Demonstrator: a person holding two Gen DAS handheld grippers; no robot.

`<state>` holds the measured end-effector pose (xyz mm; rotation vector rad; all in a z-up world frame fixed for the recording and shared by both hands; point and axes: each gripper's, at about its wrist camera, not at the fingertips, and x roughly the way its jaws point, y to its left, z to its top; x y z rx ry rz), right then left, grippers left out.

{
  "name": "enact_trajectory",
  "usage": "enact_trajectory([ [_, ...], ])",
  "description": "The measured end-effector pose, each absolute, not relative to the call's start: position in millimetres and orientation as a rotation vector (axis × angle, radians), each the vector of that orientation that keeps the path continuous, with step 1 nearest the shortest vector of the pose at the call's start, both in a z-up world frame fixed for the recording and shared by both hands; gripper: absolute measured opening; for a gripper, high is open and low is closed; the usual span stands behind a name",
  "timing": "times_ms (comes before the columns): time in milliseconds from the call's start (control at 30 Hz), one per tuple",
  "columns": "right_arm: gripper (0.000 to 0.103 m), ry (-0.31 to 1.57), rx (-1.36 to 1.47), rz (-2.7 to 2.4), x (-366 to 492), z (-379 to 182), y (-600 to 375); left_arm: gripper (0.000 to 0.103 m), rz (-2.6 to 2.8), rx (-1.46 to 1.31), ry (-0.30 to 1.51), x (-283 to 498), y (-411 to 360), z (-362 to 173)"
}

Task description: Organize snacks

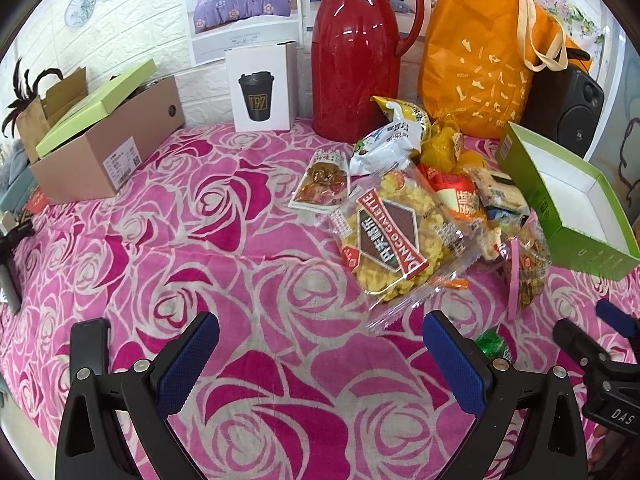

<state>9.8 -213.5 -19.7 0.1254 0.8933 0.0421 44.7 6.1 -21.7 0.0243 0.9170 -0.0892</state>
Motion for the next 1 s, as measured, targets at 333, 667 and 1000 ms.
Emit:
enact_trajectory([
  [333,0.103,0.927,0.102,0.07,57.8,-31.0,-197.0,0.103,-0.202,-0.058,0.925,69.7,1.8,-15.4],
  [667,0.102,0.96,0.08,0.037,67.1,-42.9,-199.3,0.103,-0.254,-0.164,1.045,120.0,-12.7,-45.6],
  [1000,0.068,0.995,0.088,0.038,70.3,-51.0,-199.0,0.103,-0.236,-0.118,1.078,137.2,-24.7,-69.4],
])
